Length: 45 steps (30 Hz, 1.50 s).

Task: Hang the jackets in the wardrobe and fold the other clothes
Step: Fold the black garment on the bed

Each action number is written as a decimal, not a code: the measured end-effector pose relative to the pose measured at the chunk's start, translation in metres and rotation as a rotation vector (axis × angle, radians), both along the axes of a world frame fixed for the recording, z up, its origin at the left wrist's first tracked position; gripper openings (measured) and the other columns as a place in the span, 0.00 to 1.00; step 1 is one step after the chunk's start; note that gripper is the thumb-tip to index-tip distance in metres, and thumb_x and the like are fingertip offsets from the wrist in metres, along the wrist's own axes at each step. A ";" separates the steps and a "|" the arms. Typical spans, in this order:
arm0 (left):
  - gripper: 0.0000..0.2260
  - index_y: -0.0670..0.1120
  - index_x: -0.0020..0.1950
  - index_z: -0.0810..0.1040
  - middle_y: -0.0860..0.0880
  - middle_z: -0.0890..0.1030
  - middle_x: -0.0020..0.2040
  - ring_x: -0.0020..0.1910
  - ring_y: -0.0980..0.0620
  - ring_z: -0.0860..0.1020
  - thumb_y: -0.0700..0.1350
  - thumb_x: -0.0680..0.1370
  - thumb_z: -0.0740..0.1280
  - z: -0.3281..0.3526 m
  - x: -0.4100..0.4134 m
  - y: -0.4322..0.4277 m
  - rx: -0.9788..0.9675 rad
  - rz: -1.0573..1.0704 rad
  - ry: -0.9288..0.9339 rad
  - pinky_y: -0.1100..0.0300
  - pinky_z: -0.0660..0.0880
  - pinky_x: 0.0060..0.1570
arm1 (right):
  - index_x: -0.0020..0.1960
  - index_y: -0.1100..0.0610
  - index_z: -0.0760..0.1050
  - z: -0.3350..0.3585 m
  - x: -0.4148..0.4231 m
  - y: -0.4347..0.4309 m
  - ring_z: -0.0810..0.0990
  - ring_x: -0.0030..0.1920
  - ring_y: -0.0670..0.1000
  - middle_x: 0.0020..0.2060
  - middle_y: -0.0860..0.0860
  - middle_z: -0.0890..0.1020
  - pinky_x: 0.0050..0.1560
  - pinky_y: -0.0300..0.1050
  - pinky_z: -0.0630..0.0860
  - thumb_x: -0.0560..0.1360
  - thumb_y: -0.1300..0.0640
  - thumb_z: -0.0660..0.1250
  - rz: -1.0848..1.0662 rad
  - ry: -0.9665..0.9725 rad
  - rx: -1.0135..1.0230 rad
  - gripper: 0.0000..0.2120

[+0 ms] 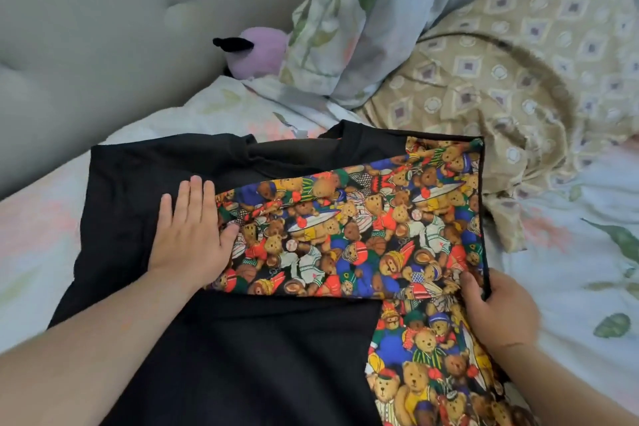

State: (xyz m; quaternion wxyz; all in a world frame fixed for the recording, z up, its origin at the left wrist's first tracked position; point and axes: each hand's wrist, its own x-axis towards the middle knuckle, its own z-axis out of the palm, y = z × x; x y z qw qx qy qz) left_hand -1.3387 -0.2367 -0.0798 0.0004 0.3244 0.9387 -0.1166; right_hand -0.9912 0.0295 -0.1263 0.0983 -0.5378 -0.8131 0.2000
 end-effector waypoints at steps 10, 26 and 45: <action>0.38 0.38 0.79 0.53 0.39 0.54 0.80 0.79 0.41 0.51 0.64 0.79 0.49 0.027 0.033 -0.074 0.303 0.068 -0.047 0.58 0.33 0.74 | 0.35 0.57 0.70 0.013 0.005 -0.007 0.72 0.30 0.53 0.29 0.53 0.74 0.29 0.44 0.62 0.75 0.39 0.57 0.044 0.032 -0.049 0.22; 0.34 0.37 0.79 0.57 0.41 0.57 0.80 0.79 0.45 0.54 0.47 0.79 0.68 0.023 0.240 -0.256 0.220 0.639 -0.571 0.48 0.56 0.76 | 0.68 0.59 0.68 0.063 0.159 -0.126 0.74 0.60 0.60 0.58 0.58 0.75 0.61 0.56 0.73 0.75 0.57 0.71 -0.006 -0.132 -0.386 0.25; 0.12 0.43 0.60 0.78 0.41 0.82 0.48 0.45 0.40 0.80 0.34 0.78 0.67 0.108 0.254 -0.332 0.500 1.166 -0.813 0.44 0.78 0.48 | 0.60 0.54 0.73 0.151 0.242 -0.183 0.83 0.47 0.57 0.48 0.54 0.82 0.47 0.52 0.81 0.77 0.60 0.70 -0.370 -0.132 -0.931 0.14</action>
